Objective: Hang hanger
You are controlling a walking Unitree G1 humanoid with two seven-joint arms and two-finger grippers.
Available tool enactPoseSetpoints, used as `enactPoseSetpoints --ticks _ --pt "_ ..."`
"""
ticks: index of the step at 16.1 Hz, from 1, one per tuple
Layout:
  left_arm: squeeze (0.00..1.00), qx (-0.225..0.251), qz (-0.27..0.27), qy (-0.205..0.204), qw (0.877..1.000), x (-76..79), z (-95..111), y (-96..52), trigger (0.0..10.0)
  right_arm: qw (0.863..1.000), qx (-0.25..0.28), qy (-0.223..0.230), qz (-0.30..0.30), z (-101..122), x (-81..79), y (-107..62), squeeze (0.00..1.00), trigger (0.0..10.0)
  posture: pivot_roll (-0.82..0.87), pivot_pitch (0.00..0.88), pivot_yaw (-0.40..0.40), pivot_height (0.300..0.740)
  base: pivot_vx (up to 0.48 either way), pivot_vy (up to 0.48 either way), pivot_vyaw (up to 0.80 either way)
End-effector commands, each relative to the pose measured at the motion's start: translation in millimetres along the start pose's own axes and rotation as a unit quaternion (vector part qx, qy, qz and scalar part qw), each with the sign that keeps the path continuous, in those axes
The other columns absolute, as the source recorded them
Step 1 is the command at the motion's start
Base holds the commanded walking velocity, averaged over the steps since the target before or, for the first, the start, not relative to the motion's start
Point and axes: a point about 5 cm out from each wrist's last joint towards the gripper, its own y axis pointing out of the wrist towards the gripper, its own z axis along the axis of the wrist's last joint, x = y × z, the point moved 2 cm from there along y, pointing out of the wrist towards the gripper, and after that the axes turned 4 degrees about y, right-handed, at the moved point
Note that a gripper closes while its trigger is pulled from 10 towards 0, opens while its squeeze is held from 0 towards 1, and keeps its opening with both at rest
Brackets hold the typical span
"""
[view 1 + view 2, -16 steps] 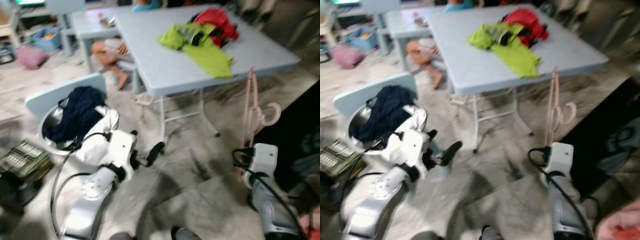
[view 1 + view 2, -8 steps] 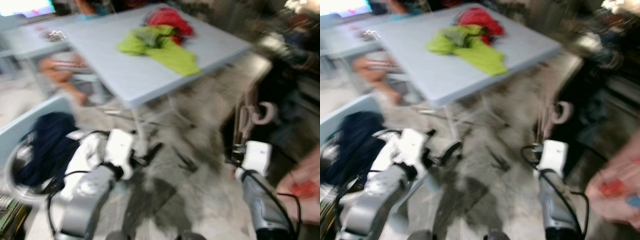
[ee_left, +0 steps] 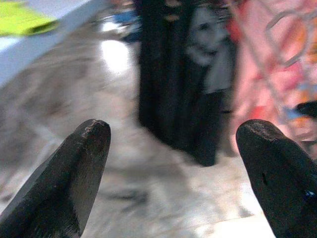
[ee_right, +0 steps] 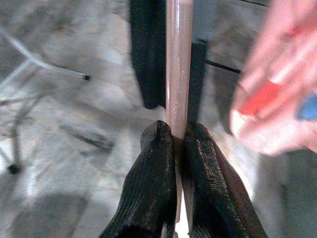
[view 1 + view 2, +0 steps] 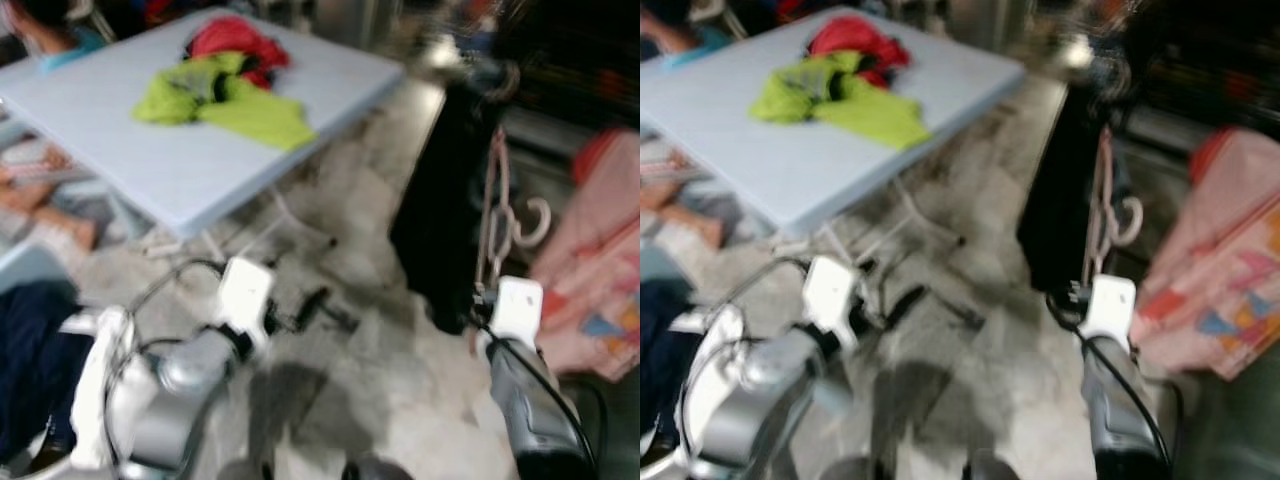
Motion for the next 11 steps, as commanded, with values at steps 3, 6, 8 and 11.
enactPoseSetpoints --ticks 3,6,8,11 --pt "0.0 0.007 -0.006 0.0 1.0 -3.6 3.2 -1.2 10.0 1.0 0.014 0.007 -0.001 9.3 -2.1 3.3 0.0 10.0 -0.02 0.065 0.003 0.74 0.0 0.0 -0.8" --pt "0.0 0.008 -0.01 -0.001 1.0 -3.8 3.2 -0.2 10.0 1.0 0.016 0.005 -0.004 10.5 0.2 5.1 0.0 10.0 -0.02 0.062 0.001 0.74 0.264 0.0 -0.8" --pt "0.0 0.008 -0.013 -0.002 1.0 -3.2 3.1 -0.1 10.0 1.0 0.015 0.003 -0.005 10.6 0.7 5.1 0.0 10.0 -0.03 0.061 0.0 0.74 0.264 0.0 -0.8" --pt "0.0 0.007 -0.015 -0.002 1.0 -3.1 2.8 -0.4 10.0 1.0 0.008 0.001 -0.004 7.8 0.8 5.4 0.0 10.0 -0.02 0.059 0.0 0.74 0.27 0.0 -0.8"
